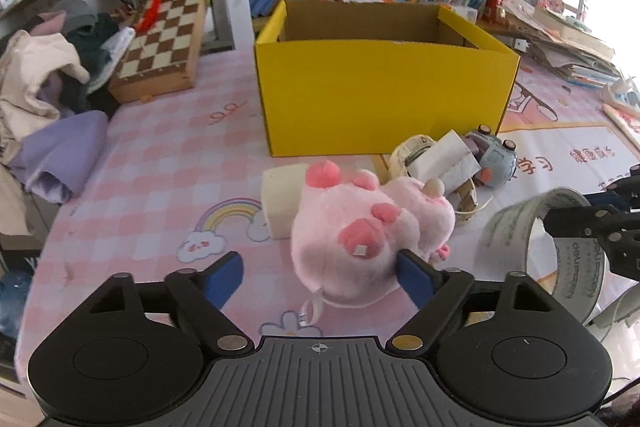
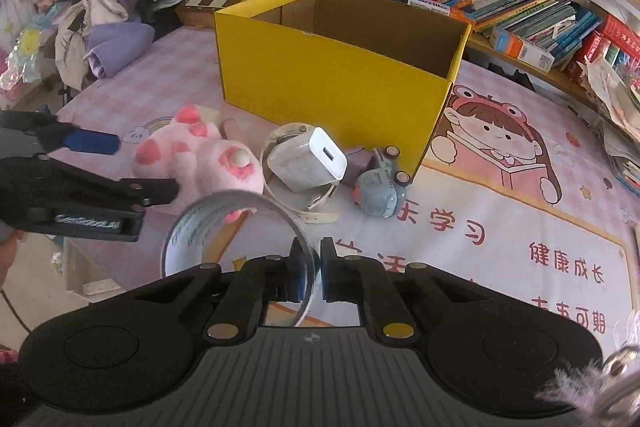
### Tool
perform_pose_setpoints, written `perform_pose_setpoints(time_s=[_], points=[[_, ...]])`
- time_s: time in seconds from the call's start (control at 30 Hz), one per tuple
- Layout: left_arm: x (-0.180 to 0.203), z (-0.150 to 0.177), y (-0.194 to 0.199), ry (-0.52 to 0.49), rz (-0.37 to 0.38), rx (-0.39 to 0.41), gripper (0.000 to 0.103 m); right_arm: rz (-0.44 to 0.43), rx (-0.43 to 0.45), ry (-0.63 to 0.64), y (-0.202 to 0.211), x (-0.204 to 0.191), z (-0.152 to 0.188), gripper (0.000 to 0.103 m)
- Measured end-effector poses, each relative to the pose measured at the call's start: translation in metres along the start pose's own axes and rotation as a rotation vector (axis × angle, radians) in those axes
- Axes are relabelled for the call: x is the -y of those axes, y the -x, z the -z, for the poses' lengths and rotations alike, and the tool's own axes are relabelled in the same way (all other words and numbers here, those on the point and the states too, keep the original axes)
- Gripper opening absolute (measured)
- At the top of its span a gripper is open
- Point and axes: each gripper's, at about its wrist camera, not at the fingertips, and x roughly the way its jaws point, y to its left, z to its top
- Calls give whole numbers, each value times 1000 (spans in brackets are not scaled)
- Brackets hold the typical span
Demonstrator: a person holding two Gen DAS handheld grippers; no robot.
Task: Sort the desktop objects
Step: 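Grasp the pink pig plush with the left tool while the right tool holds the tape, then lift the plush and tape with both tools and carry them toward the yellow box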
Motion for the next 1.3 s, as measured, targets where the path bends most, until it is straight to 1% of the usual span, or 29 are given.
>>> perform_pose_setpoints(time_s=[0.07,0.1,0.13,0.23,0.3,0.37,0.47,0.63,0.83,1.1,1.3], points=[[2,-1,-5,0,26,-7,69,5,2,-2,2,1,1,6],[4,0,-6,-6,39,-11,66,7,3,-3,2,1,2,6],[5,1,-8,-12,51,-15,61,9,3,-7,2,2,2,6],[9,1,-12,-26,50,-11,58,13,3,-21,3,5,5,6],[9,1,-12,-24,53,-4,53,14,6,-31,4,7,5,6],[8,1,-9,-21,60,4,46,15,9,-39,4,8,6,6],[7,2,0,-31,76,25,40,15,15,-46,6,8,6,6],[3,4,20,-31,90,80,37,14,20,-47,7,5,6,6],[-3,4,40,-6,73,133,37,9,28,-47,9,1,5,6],[-11,8,48,17,57,137,38,0,39,-41,14,-5,6,6],[-13,11,57,18,57,152,38,-4,39,-74,17,-5,9,6]])
